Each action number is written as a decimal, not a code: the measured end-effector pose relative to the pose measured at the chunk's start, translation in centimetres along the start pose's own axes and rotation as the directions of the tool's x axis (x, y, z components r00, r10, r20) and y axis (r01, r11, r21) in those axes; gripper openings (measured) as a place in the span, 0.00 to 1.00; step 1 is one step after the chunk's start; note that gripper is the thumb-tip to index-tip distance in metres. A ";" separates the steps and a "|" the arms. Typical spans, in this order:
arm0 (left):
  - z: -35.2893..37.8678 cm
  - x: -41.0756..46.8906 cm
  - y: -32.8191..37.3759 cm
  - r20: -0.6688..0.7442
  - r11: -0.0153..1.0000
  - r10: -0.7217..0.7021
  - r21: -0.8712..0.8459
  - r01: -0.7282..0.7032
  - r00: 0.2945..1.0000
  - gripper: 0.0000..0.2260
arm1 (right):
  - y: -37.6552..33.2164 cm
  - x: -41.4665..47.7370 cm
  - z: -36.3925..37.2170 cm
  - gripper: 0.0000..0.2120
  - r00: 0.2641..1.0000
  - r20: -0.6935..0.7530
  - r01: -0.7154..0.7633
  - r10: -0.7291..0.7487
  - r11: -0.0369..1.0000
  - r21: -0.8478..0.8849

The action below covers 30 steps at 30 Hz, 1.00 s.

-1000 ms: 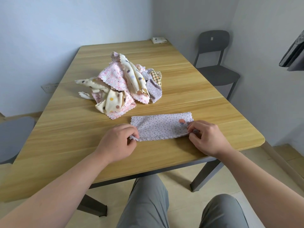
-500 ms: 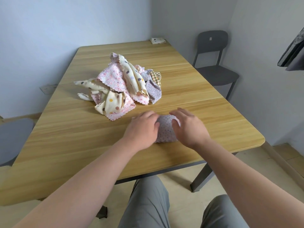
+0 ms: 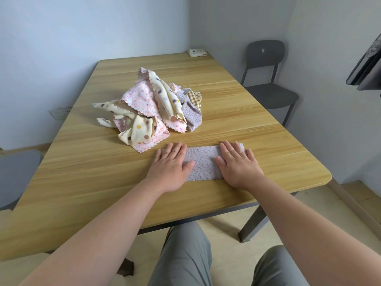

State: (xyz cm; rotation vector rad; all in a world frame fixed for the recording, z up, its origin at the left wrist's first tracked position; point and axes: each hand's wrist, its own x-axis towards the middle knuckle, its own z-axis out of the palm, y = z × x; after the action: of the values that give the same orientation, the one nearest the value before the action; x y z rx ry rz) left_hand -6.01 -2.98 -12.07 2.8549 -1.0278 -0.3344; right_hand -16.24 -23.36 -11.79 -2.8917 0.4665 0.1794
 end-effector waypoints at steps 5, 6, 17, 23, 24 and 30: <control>-0.7 -0.4 -0.4 0.053 0.998 -0.040 0.047 0.037 0.998 0.31 | 1.9 -0.2 -0.9 0.31 0.996 0.050 -0.072 0.072 0.997 -0.007; -0.9 -0.5 0.1 0.061 0.997 -0.051 0.056 0.047 0.997 0.32 | 2.2 -0.2 -1.1 0.31 0.995 0.056 -0.079 0.079 0.997 -0.002; 0.6 0.8 6.0 0.019 0.988 0.118 0.097 -0.119 0.993 0.44 | 1.7 -0.7 -2.7 0.22 0.940 -0.181 -0.290 0.291 0.957 0.028; 0.2 0.5 6.0 0.013 0.990 0.119 0.081 -0.119 0.993 0.54 | 1.0 -0.4 -4.3 0.08 0.931 -0.170 -0.214 0.323 0.861 0.461; 0.2 0.5 6.1 0.010 0.991 0.119 0.064 -0.120 0.993 0.55 | 0.7 -0.4 -4.8 0.07 0.931 -0.168 -0.189 0.324 0.823 0.536; 0.4 1.0 7.3 0.008 0.994 0.103 0.042 -0.103 0.995 0.55 | -1.8 -1.4 -7.7 0.07 0.908 -0.376 0.075 0.184 0.812 0.579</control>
State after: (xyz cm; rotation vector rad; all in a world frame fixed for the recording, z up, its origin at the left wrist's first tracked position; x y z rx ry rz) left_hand -9.85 -9.26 -11.52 2.8253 -1.1924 -0.3169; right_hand -16.32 -22.98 -3.81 -2.2852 0.5569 -0.5073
